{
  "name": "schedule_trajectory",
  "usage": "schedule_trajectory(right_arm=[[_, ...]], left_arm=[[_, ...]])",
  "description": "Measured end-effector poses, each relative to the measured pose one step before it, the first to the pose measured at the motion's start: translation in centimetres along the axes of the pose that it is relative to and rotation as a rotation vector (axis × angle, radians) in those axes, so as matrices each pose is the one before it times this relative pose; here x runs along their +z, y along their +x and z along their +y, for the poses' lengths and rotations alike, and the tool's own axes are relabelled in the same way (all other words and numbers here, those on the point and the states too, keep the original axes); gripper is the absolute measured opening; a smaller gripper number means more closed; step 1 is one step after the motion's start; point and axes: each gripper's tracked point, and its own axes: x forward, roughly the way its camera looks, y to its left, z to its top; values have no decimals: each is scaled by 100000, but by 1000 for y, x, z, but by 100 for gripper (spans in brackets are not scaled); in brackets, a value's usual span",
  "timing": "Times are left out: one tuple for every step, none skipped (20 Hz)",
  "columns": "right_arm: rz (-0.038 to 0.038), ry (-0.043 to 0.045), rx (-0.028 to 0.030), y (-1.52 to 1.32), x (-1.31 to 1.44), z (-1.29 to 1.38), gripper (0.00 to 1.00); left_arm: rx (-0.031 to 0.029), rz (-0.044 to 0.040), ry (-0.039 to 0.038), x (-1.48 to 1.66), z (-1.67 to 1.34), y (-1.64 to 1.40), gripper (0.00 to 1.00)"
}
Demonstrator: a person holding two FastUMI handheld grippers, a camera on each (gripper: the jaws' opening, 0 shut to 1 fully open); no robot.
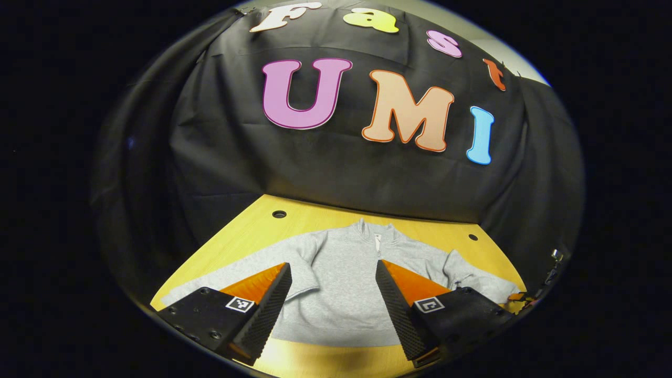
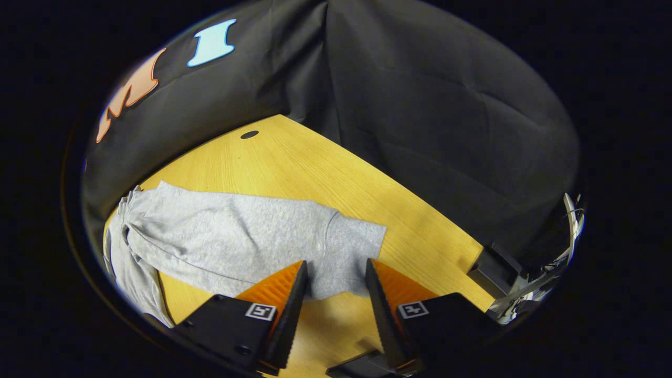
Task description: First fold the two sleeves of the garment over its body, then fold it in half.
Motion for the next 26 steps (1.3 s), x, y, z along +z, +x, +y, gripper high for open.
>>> schedule_trajectory(right_arm=[[544, 698, 572, -80, -39, 308, 56], [626, 1944, 567, -69, -143, 439, 44], [605, 1710, -407, -71, -33, 216, 32], [776, 932, -451, 10, -113, -14, 21], [408, -569, -632, -213, -26, -46, 17], [525, -1019, -299, 110, -225, -101, 15], [776, -1183, -549, -26, -9, -11, 15], [638, -199, -982, -258, -119, 101, 9], [325, -186, 355, -346, 80, 477, 7], [-335, -59, 734, -293, -25, 645, 7], [-628, -1, 754, -532, 190, 742, 7], [-1162, -399, 1135, -325, 146, 1023, 7], [-1309, -269, 858, -442, 332, 900, 7], [-1304, -102, 1600, -527, 400, 991, 7], [-734, -64, 1866, -449, 276, 1030, 7], [-486, -38, 2081, -274, 214, 1093, 7], [-661, 195, 2421, -336, 429, 1346, 7], [-692, 131, 2721, -212, 267, 1457, 7], [-605, -67, 2374, -273, 369, 1461, 7], [-704, -452, 2215, -349, 437, 1444, 7], [-546, -539, 1902, -235, 271, 1116, 7], [-703, -656, 1935, -163, 338, 1353, 7], [-853, -844, 2263, -225, 554, 1545, 7], [-389, -862, 2019, -48, 202, 1321, 7], [-114, -994, 2143, -80, 250, 1430, 7], [1, -790, 2213, -188, 181, 1386, 7]], left_arm=[[76, 66, -498, -1, 93, -9, 94], [142, 98, -618, -96, 123, -53, 94], [166, -51, -613, -14, 127, -69, 94], [208, -25, -579, -42, 269, -42, 94], [137, 130, -434, -67, 136, -138, 94], [62, 31, -292, -27, 157, 2, 94], [133, 112, -29, -79, 186, -25, 94], [136, 206, 266, -92, 192, -62, 94], [170, -51, 392, -76, 148, -62, 94], [13, -169, 245, 95, 169, -86, 94], [-12, 211, 193, -43, 78, -58, 94], [74, 172, 121, -149, 208, -47, 94], [2, 34, -45, -9, 249, -9, 94], [32, 198, -141, -75, 140, -66, 94], [-102, 259, -198, -162, 187, -68, 94], [-57, 202, -239, -10, 153, -12, 94], [-138, 141, -185, -150, 163, 16, 94], [-69, 59, -97, -27, 221, -51, 94], [109, -55, 111, -7, 281, 2, 94], [202, 212, 321, -1, 291, -16, 94], [419, 319, 562, -238, 326, -107, 94], [479, 292, 707, -168, 439, -33, 94], [396, 240, 527, -162, 371, -63, 94], [283, 159, 189, -2, 412, -184, 94], [186, 246, -170, -107, 290, -134, 94], [123, 360, -488, -294, 296, -12, 94]])
